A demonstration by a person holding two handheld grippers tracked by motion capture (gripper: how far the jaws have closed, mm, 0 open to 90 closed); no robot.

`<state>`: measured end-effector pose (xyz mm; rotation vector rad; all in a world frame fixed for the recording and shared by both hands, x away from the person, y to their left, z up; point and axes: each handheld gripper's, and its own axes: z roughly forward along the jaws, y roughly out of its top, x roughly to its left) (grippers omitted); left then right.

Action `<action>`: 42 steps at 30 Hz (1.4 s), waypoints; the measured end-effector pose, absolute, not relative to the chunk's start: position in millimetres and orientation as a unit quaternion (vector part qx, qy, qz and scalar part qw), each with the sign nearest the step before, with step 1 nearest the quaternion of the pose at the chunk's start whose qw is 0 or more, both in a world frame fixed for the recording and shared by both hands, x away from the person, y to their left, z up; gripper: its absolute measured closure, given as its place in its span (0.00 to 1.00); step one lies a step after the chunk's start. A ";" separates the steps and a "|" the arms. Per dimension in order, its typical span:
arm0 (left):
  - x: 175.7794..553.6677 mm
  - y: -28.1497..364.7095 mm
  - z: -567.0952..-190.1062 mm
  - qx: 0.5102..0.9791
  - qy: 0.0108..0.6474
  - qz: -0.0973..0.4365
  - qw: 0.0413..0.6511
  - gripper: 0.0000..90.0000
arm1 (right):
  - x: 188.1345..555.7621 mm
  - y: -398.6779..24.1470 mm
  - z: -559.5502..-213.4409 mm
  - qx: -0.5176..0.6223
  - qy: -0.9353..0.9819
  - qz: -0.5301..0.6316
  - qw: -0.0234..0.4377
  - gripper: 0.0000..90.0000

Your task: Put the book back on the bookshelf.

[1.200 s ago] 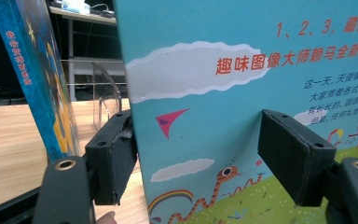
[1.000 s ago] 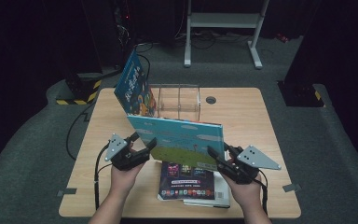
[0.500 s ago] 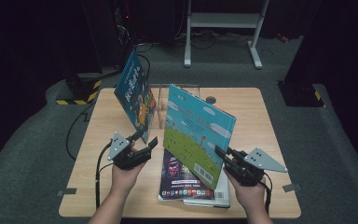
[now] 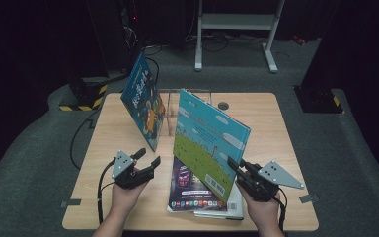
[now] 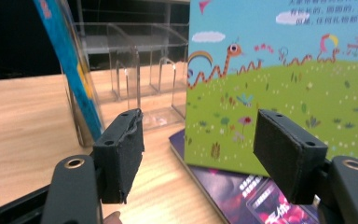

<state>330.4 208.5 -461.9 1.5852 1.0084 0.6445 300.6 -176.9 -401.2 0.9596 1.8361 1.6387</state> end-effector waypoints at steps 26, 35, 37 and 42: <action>317.2 222.1 -470.9 0.668 0.432 0.270 0.542 0.37 | 290.1 -138.1 -396.1 0.342 0.679 0.587 0.280 0.87; 314.1 211.3 -463.4 0.674 0.415 0.269 0.548 0.36 | 287.2 -126.8 -399.9 0.345 0.678 0.580 0.292 0.86; 313.8 207.6 -460.9 0.675 0.411 0.265 0.552 0.36 | 285.7 -124.8 -400.8 0.343 0.678 0.579 0.296 0.86; 315.8 191.8 -452.0 0.682 0.397 0.256 0.559 0.35 | 282.3 -121.2 -402.5 0.340 0.678 0.576 0.307 0.86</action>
